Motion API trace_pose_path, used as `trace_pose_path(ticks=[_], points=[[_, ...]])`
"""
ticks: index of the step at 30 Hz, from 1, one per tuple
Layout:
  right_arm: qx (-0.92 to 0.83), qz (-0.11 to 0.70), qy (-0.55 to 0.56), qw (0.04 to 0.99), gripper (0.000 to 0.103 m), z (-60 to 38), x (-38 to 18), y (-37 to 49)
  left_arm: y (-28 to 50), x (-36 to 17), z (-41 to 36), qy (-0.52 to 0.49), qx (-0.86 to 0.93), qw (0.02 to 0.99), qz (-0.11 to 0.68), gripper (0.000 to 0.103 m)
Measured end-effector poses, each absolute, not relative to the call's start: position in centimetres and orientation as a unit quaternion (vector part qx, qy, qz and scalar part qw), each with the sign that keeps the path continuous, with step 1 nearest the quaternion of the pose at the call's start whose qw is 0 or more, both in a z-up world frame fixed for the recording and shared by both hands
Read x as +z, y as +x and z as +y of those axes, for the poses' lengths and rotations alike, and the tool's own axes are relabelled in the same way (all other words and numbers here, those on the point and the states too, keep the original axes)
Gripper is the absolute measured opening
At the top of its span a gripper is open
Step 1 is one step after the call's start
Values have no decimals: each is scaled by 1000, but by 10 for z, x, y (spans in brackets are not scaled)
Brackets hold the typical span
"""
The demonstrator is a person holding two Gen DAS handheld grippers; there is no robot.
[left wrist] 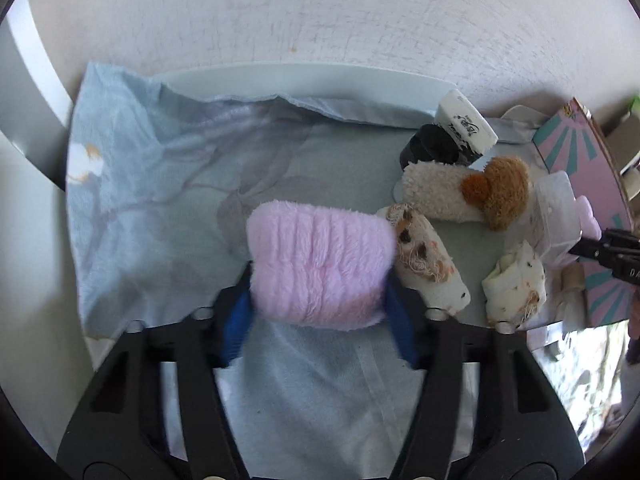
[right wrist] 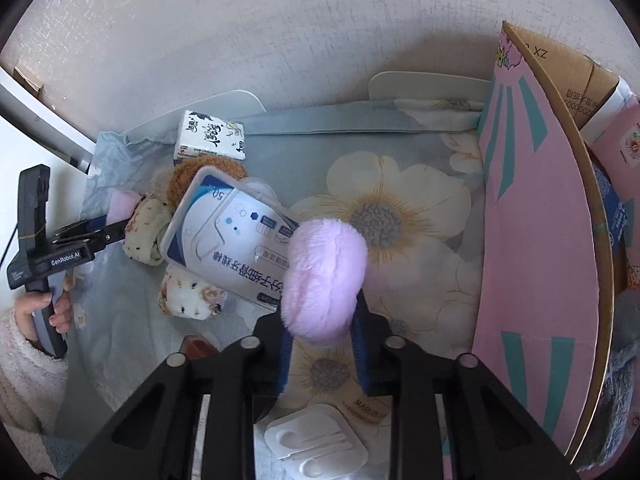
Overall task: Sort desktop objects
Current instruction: 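Grasp the pink fuzzy sock with the left tool while the right tool grasps the pink puff, then carry both pink items to the cardboard box and release them inside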
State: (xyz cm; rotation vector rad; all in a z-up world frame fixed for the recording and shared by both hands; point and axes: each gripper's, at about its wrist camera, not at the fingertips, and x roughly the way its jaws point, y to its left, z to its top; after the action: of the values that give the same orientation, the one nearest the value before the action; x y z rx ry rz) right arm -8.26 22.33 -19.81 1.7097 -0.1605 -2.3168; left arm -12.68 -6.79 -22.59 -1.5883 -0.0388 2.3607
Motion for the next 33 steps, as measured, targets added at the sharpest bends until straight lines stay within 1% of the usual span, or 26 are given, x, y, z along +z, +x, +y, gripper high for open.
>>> trace_pose_path(ticks=[3,6,10,14,19,24,33], points=[[-804,-51,581,117,21,220,-197,-78,-121,-214,-69,-537,832,140,-9,28],[-807,-62,577,107,21,221,-195,-75,-119,-208,-71,-530,837,135,-4,24],[-813,-70,569,99,21,224,-186,-69,-120,-202,-68,-528,840,124,12,22],[-822,-47,562,78,21,221,-176,-62,-121,-188,-69,-516,849,109,30,22],[-830,-46,551,77,21,219,-157,-48,-116,-163,-82,-507,856,99,17,22],[-832,-37,547,83,21,215,-137,-34,-107,-137,-65,-499,859,111,28,22],[-813,-15,570,119,21,208,-133,-27,-91,-96,-31,-502,859,100,13,22]])
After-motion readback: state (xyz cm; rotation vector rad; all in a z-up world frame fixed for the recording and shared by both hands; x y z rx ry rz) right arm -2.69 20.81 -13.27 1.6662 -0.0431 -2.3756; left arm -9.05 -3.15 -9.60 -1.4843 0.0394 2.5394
